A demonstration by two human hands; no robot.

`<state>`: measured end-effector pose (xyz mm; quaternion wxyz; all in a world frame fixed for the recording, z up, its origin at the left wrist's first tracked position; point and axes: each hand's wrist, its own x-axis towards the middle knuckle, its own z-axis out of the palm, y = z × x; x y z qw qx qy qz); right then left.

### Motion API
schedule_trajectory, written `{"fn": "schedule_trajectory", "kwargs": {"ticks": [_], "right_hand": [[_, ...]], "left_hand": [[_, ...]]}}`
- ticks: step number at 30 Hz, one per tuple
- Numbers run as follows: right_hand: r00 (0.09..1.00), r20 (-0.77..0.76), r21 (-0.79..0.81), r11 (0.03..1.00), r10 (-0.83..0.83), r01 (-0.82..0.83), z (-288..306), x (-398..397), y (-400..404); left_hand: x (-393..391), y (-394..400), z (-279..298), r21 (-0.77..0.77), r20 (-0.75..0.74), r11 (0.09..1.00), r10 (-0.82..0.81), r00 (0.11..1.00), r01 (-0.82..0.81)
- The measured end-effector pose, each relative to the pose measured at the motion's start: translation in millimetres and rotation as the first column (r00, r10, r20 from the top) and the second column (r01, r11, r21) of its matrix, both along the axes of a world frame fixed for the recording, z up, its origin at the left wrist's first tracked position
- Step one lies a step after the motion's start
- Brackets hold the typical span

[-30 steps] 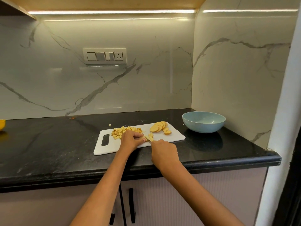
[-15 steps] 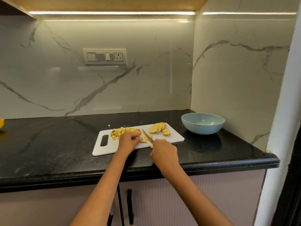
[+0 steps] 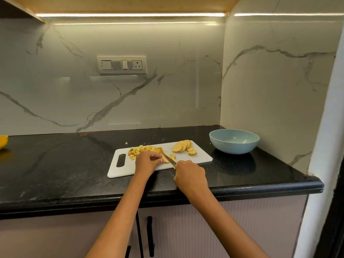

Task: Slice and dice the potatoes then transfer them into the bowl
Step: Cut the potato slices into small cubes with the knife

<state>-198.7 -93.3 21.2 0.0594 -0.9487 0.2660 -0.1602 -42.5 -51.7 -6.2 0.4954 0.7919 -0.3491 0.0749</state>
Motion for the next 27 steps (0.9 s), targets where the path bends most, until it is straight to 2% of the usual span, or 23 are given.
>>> {"fn": "schedule_trajectory", "kwargs": {"ticks": [18, 27], "right_hand": [[0.994, -0.084, -0.068, 0.995, 0.063, -0.069, 8, 5, 2], [0.984, -0.156, -0.208, 0.971, 0.084, -0.116, 4, 7, 13]], "left_hand": [[-1, 5, 4, 0.050, -0.009, 0.999, -0.015, 1.000, 0.015], [-3, 5, 3, 0.061, 0.031, 0.998, -0.001, 1.000, -0.001]]}}
